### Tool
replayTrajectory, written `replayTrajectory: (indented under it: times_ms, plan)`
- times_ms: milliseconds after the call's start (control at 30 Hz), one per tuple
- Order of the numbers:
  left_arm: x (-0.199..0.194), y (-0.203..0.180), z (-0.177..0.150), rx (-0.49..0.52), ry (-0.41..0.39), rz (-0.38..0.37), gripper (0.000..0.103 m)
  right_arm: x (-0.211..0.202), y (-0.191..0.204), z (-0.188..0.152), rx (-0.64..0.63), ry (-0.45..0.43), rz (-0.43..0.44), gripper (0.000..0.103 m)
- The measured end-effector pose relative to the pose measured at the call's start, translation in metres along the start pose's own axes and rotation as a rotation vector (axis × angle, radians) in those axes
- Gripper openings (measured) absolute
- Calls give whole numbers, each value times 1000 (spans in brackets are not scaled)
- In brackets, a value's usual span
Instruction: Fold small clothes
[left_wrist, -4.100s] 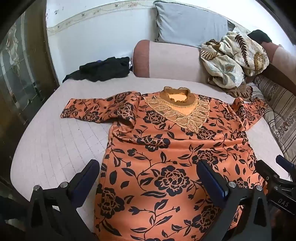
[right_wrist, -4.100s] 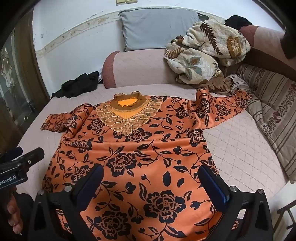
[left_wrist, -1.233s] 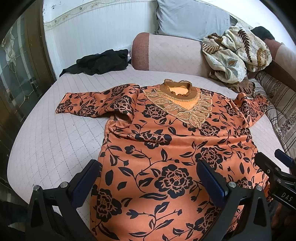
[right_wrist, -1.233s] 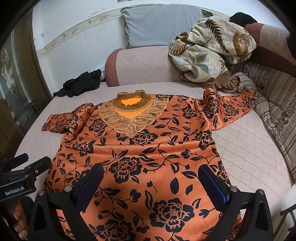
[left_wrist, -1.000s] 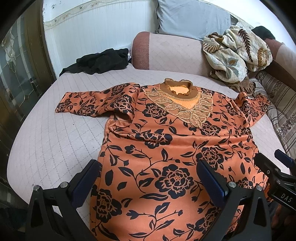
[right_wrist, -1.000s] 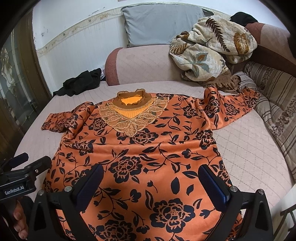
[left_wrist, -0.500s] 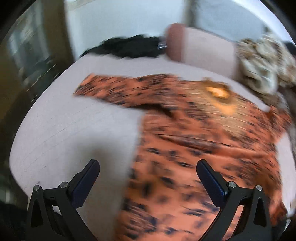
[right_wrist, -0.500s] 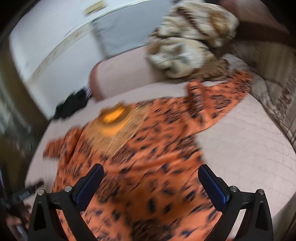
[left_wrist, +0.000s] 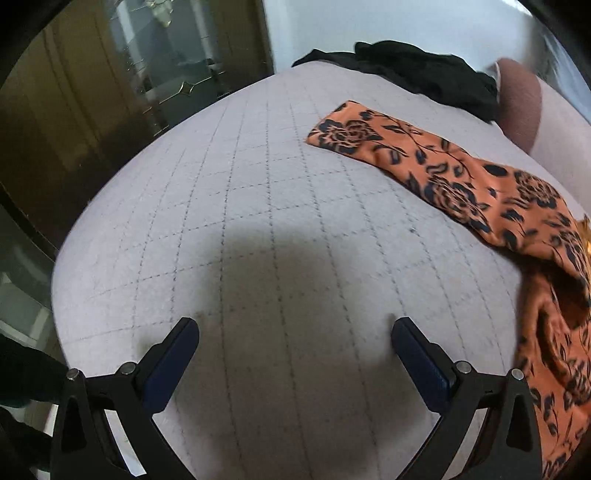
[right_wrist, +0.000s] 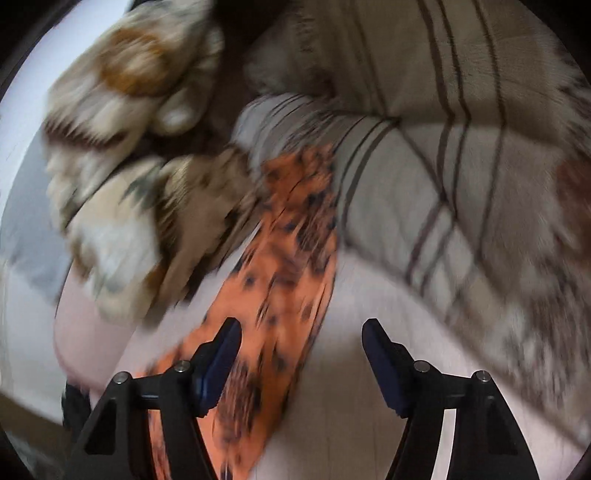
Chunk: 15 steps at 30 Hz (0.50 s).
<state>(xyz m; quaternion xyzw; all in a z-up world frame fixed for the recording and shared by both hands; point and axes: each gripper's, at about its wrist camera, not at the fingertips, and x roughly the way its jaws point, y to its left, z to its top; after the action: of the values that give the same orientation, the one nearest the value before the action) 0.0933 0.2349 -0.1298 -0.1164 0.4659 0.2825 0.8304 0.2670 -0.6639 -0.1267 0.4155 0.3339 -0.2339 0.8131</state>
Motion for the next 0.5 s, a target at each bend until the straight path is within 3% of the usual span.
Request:
replayTrajectory:
  times_ms: [233,300,367,500]
  plan:
    - [1,5,-9,-28,-96,-30,103,57,5,31,-22,22,-99,70]
    - [1,5,-9,-26,-97,-31,103,65,9,33,-45,16,-123,63]
    - [3,4,-8,-23,-99,-29,103,68,17,36,-76,35,-117,5]
    - [0,5,-10,-21,-112,-28,103,33,58,38,-189,-43,-7,5]
